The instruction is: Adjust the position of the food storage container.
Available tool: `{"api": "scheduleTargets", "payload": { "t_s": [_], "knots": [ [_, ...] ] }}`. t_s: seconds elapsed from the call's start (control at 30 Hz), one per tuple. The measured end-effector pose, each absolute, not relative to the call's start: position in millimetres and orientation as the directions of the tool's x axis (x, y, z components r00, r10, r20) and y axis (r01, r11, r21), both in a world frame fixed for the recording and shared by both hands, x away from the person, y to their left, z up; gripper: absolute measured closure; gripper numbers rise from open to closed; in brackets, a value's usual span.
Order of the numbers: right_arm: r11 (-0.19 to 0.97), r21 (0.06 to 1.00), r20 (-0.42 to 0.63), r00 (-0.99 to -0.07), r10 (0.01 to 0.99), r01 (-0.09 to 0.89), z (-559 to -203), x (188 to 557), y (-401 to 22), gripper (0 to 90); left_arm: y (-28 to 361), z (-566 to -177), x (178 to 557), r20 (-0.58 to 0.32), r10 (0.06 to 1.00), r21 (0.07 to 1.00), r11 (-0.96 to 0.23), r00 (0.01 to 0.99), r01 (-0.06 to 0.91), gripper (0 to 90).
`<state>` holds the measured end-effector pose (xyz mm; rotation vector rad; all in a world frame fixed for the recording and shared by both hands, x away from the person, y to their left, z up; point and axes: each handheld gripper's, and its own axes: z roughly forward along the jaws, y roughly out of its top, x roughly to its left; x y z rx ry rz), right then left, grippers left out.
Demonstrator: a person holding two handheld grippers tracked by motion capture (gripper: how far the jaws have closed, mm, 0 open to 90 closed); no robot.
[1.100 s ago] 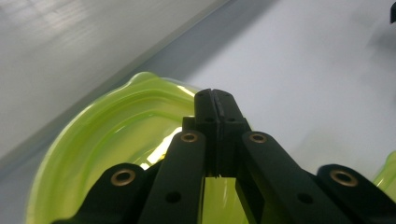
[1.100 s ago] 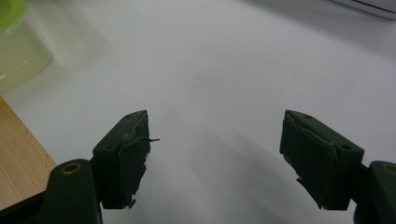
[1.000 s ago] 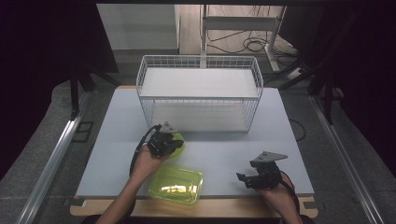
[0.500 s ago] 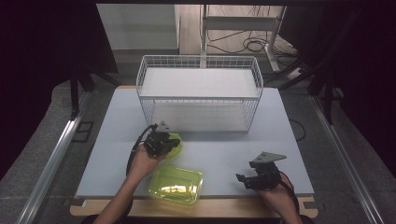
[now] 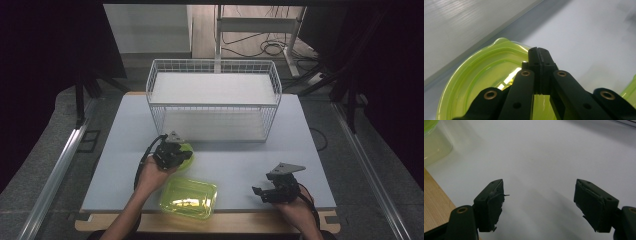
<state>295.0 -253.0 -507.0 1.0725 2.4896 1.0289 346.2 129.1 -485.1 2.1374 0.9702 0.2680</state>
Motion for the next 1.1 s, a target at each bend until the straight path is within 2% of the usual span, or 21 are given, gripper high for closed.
{"api": "scheduleTargets", "payload": {
  "t_s": [0.03, 0.1, 0.13, 0.17, 0.2, 0.27, 0.37, 0.5, 0.67, 0.77, 1.1],
  "knots": [
    [0.482, 0.690, 0.053, -0.701, 0.711, 0.540, -506.9, 295.0, -253.2, 24.6, 131.7, -484.6, 345.7, -0.113, 0.719, 0.718, -0.418, 0.686, 0.556, 90.0],
    [0.482, 0.690, 0.052, -0.702, 0.710, 0.540, -506.8, 294.9, -253.2, 24.6, 141.1, -482.0, 343.0, -0.042, 0.758, 0.703, -0.440, 0.650, 0.559, 90.0],
    [0.483, 0.689, 0.054, -0.702, 0.710, 0.540, -506.9, 294.9, -253.1, 24.6, 150.6, -481.4, 342.5, -0.053, 0.764, 0.696, -0.433, 0.643, 0.572, 90.0],
    [0.483, 0.689, 0.054, -0.703, 0.709, 0.540, -507.1, 295.1, -252.9, 24.7, 161.3, -482.2, 341.6, -0.111, 0.763, 0.705, -0.391, 0.637, 0.591, 90.0],
    [0.483, 0.689, 0.054, -0.703, 0.709, 0.540, -507.1, 295.1, -252.9, 24.7, 161.3, -482.2, 341.6, -0.111, 0.763, 0.705, -0.391, 0.637, 0.591, 90.0],
    [0.486, 0.685, 0.059, -0.706, 0.706, 0.543, -508.4, 296.5, -251.7, 24.7, 176.7, -481.4, 335.9, -0.164, 0.753, 0.722, -0.348, 0.637, 0.598, 90.0],
    [0.485, 0.682, 0.062, -0.704, 0.707, 0.547, -509.1, 298.4, -249.5, 24.7, 169.1, -476.9, 334.4, -0.193, 0.722, 0.748, -0.330, 0.664, 0.576, 90.0],
    [0.493, 0.685, 0.053, -0.712, 0.701, 0.537, -508.7, 298.5, -245.2, 24.6, 136.4, -468.5, 343.4, -0.147, 0.697, 0.749, -0.386, 0.702, 0.539, 90.0],
    [0.497, 0.682, 0.053, -0.714, 0.698, 0.536, -508.7, 298.8, -248.5, 24.7, 102.6, -471.6, 353.1, -0.113, 0.682, 0.712, -0.451, 0.722, 0.538, 90.0],
    [0.483, 0.690, 0.058, -0.706, 0.705, 0.539, -506.7, 298.6, -252.3, 24.7, 97.4, -479.0, 357.3, -0.106, 0.704, 0.681, -0.463, 0.703, 0.567, 90.0],
    [0.495, 0.687, 0.050, -0.714, 0.698, 0.532, -507.0, 298.0, -249.5, 24.6, 112.2, -482.3, 354.3, -0.131, 0.718, 0.681, -0.436, 0.684, 0.588, 90.0]
  ]
}}
